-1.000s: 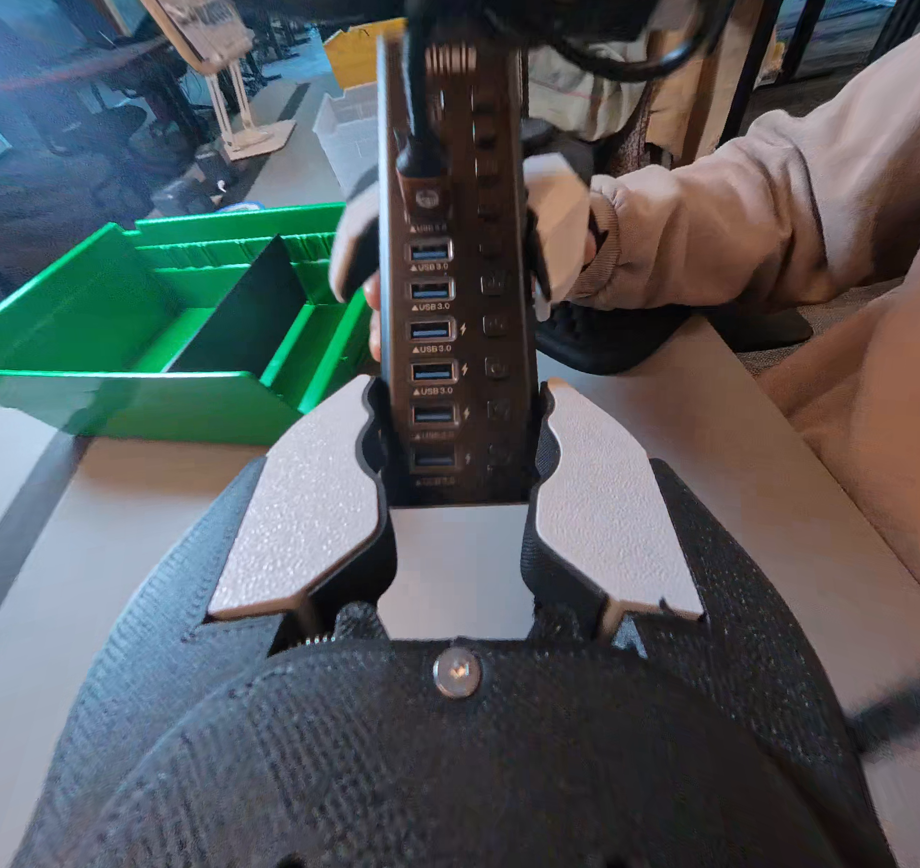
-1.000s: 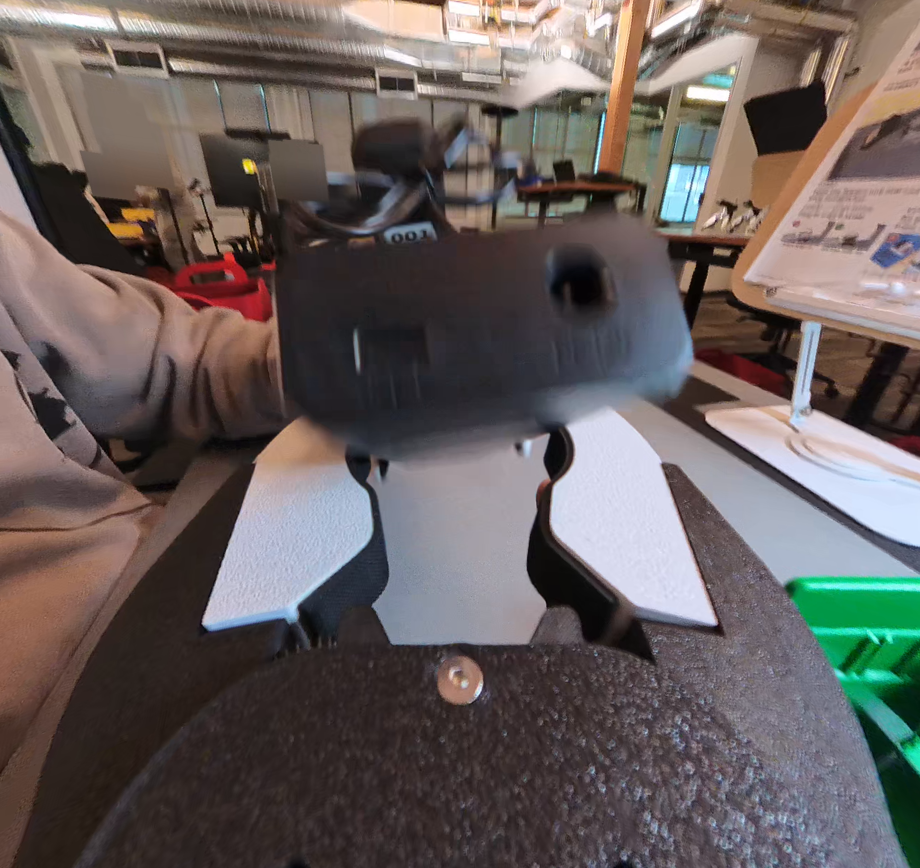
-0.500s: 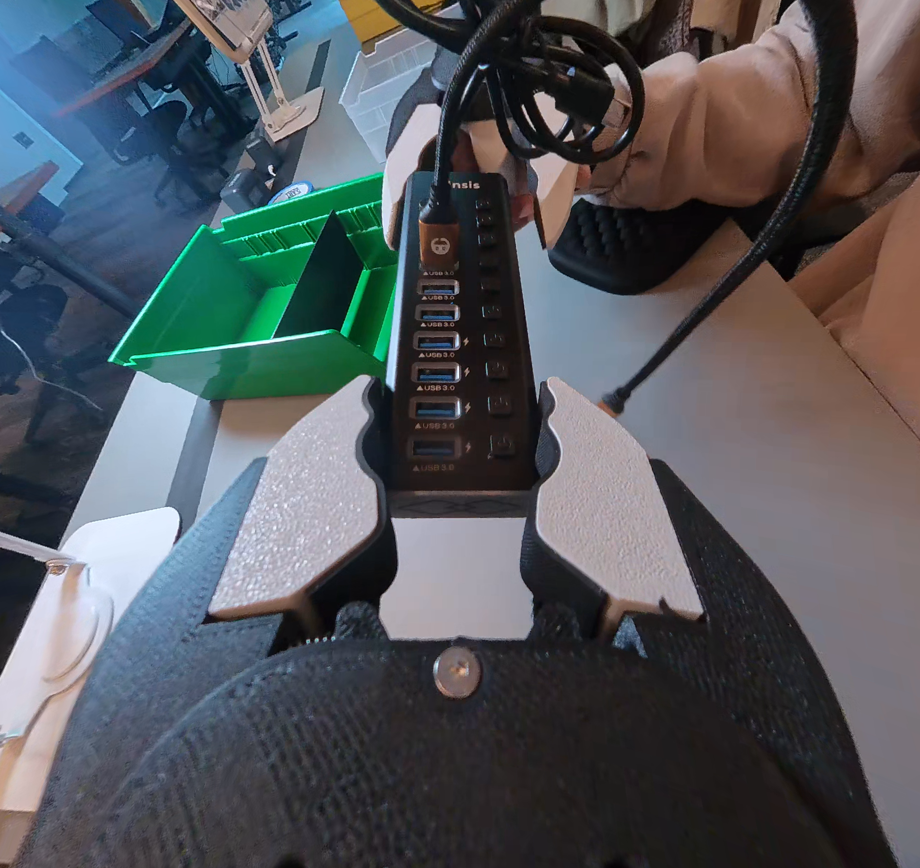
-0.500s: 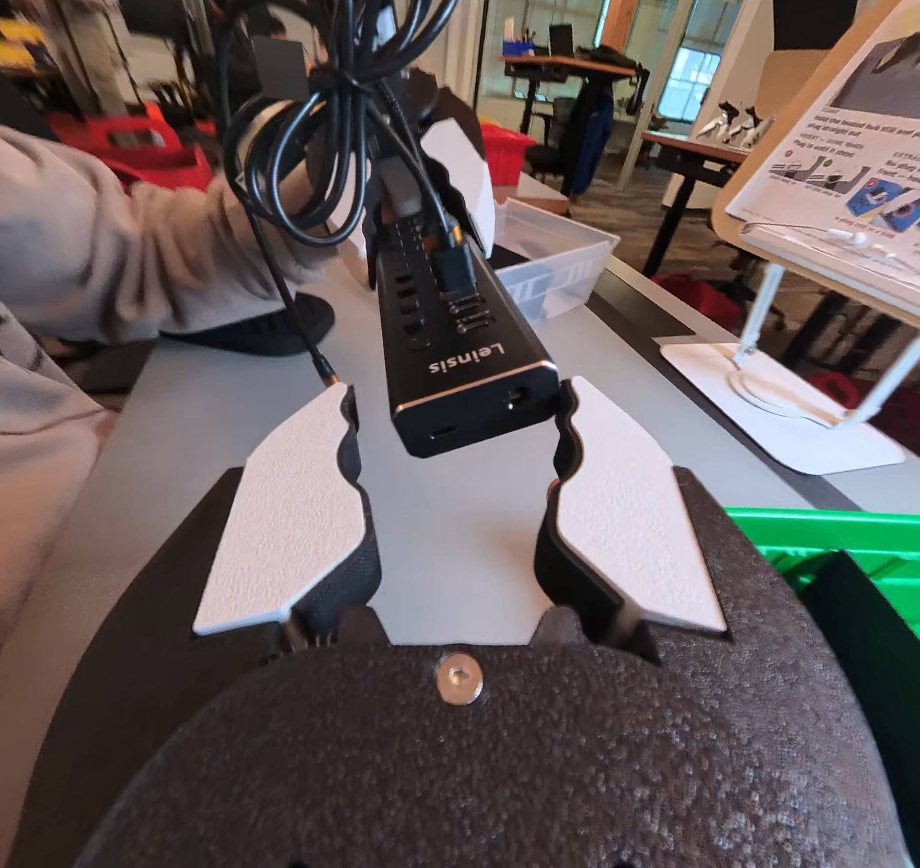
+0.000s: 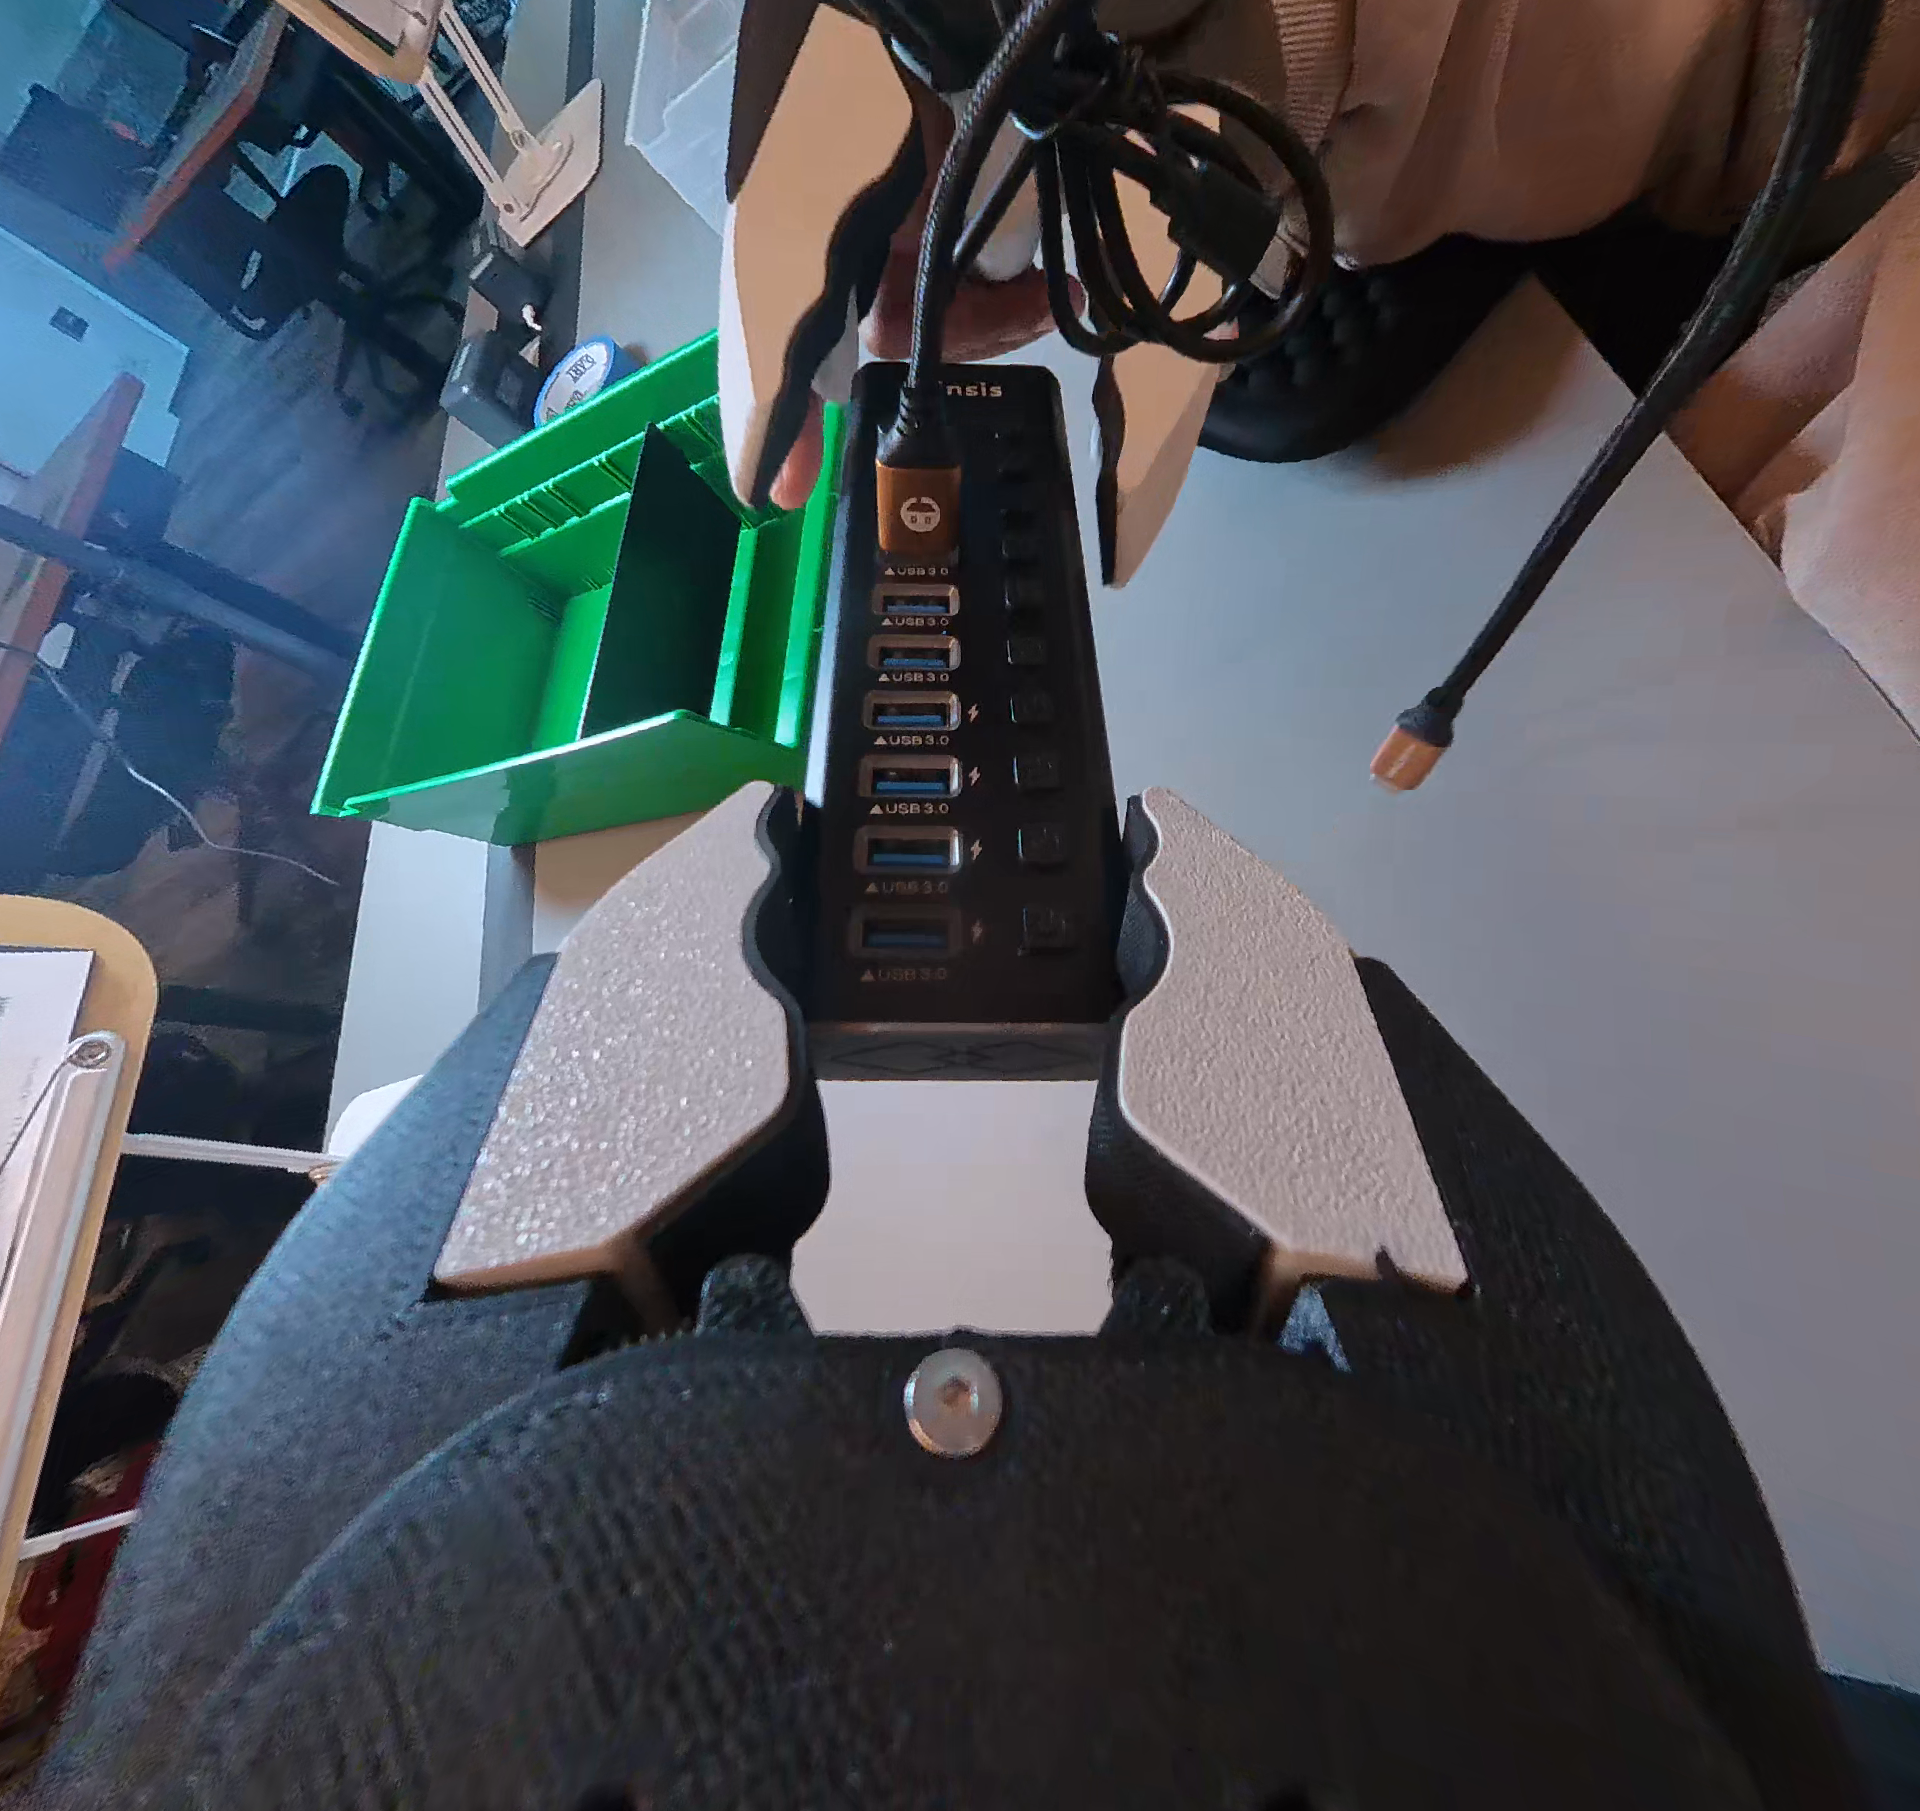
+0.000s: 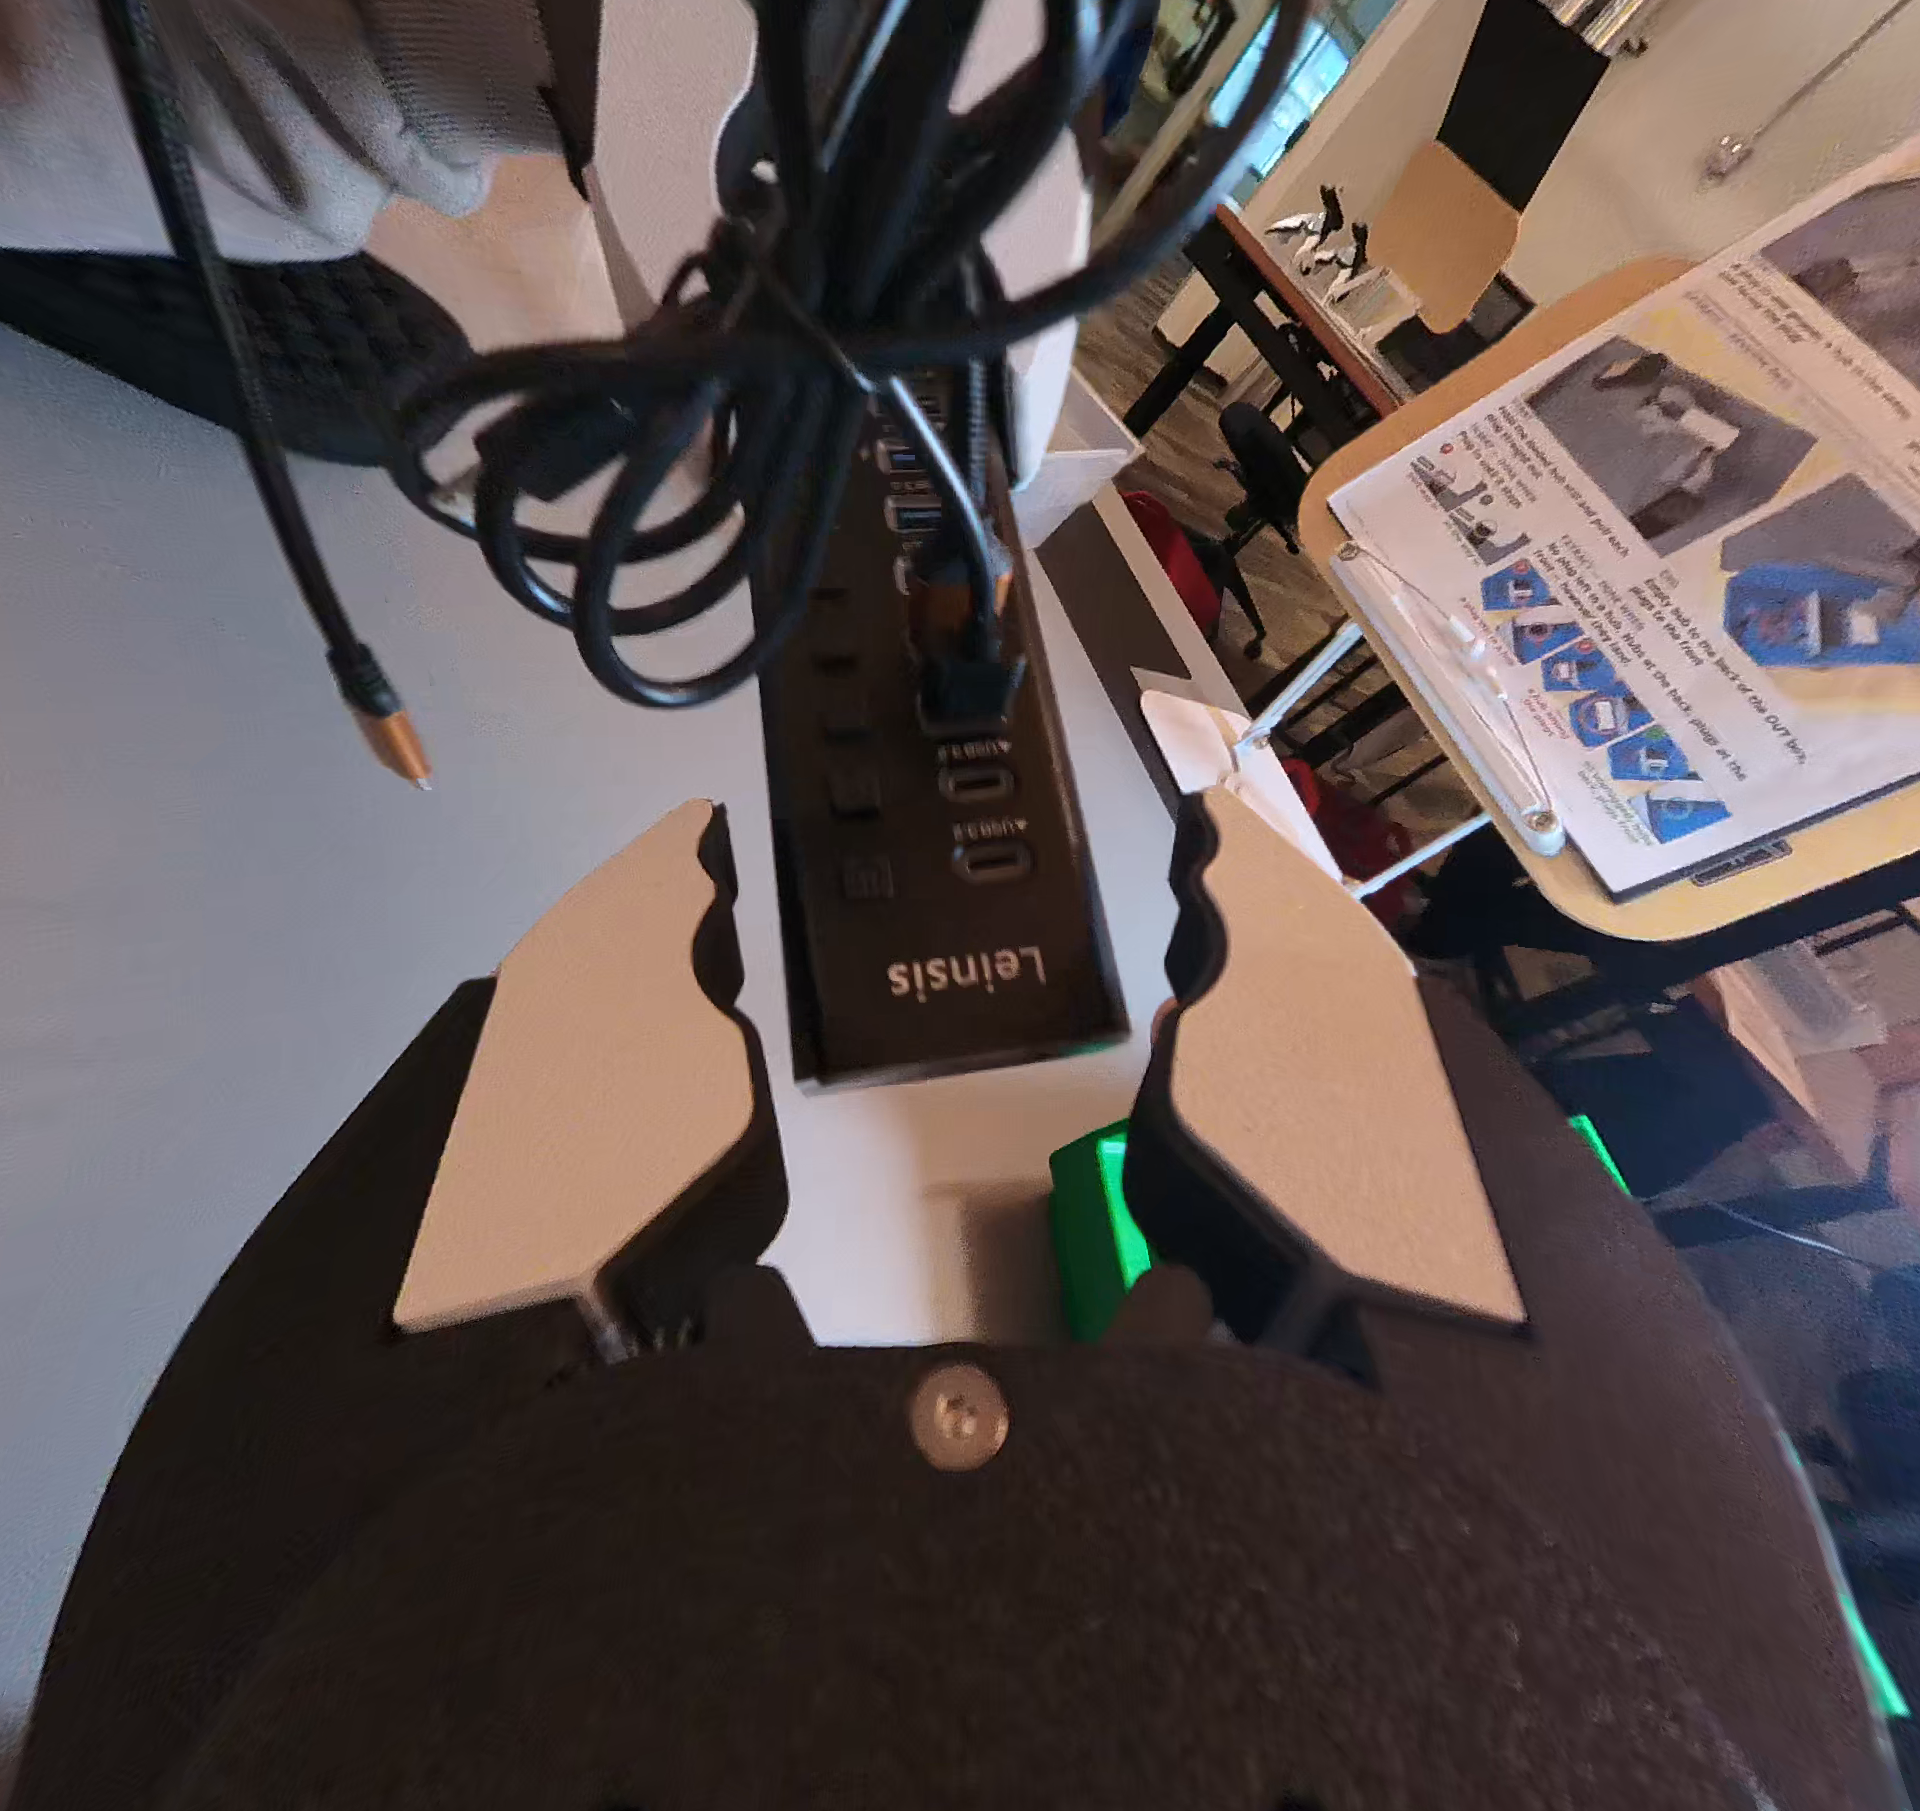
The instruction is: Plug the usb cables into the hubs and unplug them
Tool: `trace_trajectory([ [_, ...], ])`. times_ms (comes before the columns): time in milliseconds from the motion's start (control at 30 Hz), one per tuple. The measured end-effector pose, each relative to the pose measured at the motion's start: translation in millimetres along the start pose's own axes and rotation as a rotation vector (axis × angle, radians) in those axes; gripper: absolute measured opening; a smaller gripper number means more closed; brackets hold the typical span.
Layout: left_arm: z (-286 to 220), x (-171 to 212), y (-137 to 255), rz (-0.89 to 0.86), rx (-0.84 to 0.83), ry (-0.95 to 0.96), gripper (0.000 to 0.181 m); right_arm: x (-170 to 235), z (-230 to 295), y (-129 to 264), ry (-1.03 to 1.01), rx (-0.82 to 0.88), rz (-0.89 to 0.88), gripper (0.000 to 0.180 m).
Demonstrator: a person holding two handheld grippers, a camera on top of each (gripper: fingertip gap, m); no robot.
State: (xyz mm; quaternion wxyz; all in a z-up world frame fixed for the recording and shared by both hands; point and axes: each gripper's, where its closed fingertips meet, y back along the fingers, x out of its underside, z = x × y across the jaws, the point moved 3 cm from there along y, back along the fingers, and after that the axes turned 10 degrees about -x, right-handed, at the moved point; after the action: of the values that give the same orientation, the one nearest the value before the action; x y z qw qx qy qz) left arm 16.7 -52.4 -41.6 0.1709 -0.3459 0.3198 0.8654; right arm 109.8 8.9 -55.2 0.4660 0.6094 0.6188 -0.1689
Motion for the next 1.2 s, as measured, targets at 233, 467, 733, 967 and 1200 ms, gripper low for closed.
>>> trace_trajectory([
  [233, -9.8, 5.6, -15.0, 0.039, 0.061, 0.026, 0.061, 21.7, 13.8, -26.1, 0.084, -0.03, 0.151, 0.067],
  [467, -11.2, 29.2, -26.1, -0.006, 0.174, 0.196, 0.06, 42.6, 22.7, -44.3, -0.048, -0.149, 0.161, 0.065],
  [733, 3.7, 27.2, -26.1, -0.109, 0.157, 0.346, 0.058, 49.3, 30.7, -56.3, -0.41, -0.386, -0.034, 0.065],
  [967, 47.9, 12.2, 5.5, -0.252, -0.075, 0.449, 0.057, 40.4, 31.9, -60.8, -0.8, -0.585, -0.259, 0.064],
  [1200, 82.1, -5.6, 72.1, -0.34, -0.348, 0.428, 0.046, 40.4, -2.3, -41.8, -0.798, -0.401, -0.295, 0.064],
])
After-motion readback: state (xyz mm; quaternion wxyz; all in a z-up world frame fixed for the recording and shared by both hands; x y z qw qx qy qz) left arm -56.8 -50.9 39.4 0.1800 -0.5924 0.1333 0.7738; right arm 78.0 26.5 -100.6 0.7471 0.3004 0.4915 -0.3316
